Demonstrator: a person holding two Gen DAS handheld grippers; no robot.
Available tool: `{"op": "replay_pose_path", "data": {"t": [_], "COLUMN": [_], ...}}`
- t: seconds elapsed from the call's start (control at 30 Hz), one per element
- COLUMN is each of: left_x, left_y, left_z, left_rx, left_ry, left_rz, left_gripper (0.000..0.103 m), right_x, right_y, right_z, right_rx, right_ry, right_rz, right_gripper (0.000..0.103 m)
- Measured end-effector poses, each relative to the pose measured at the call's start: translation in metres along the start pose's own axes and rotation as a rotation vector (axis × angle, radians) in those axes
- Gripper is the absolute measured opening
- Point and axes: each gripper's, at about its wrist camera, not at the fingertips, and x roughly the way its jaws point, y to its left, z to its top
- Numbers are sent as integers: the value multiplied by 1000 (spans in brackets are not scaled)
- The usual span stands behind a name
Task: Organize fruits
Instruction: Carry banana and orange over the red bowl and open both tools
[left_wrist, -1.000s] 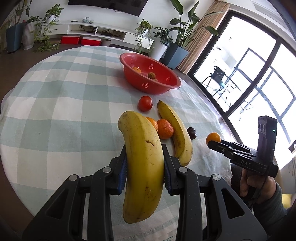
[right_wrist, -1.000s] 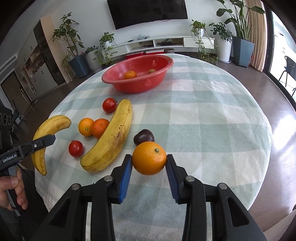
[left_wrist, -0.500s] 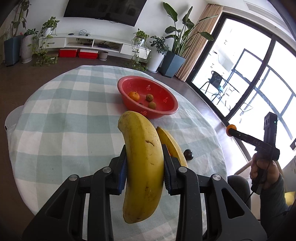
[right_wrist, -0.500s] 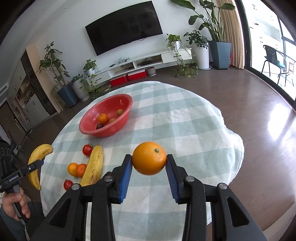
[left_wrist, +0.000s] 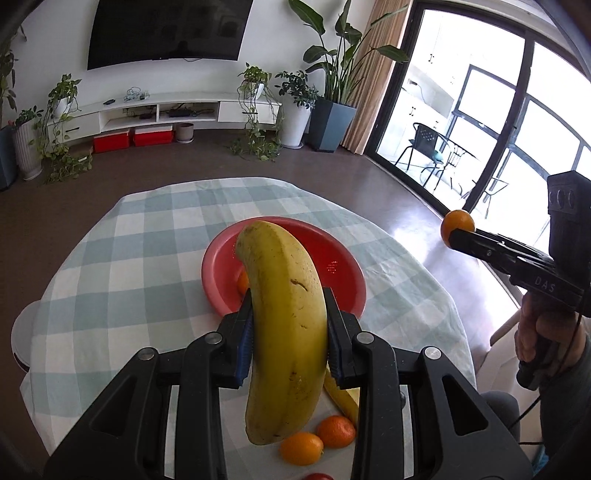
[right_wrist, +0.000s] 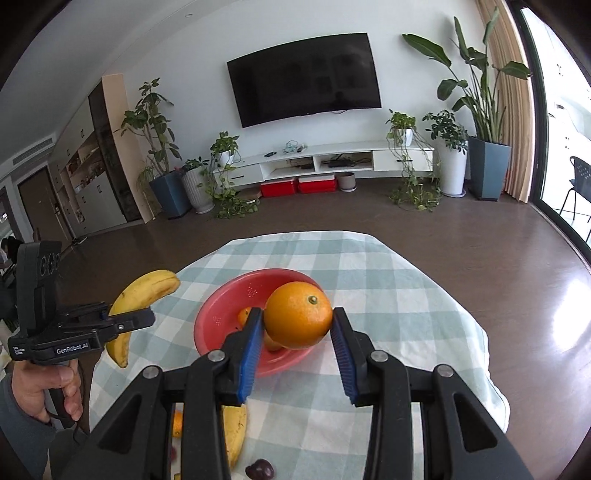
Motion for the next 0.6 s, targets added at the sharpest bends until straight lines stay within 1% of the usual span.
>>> {"op": "replay_pose_path", "data": {"t": [0.1,0.23,0.37,0.5,0.6], "left_x": [33,71,103,129,140], "left_y": [-1,-2,4,5,5], "left_z": [17,30,33,32,31], "left_rx": [21,41,47,68,85], "left_ry": [36,80,112,145,153], "left_rz": [1,3,11,27,43], "left_gripper": [30,30,30,30,30], "right_x": [34,76,111,136,148], "right_y": [13,21,21,20,18], "right_z": [5,5,2,-6,-13], "right_rx": [-36,-68,-88,-105,-122], "right_ry": [45,115,175,226,259], "right_rz": [19,21,12,-4,-22], "right_gripper": [40,40,40,40,40]}}
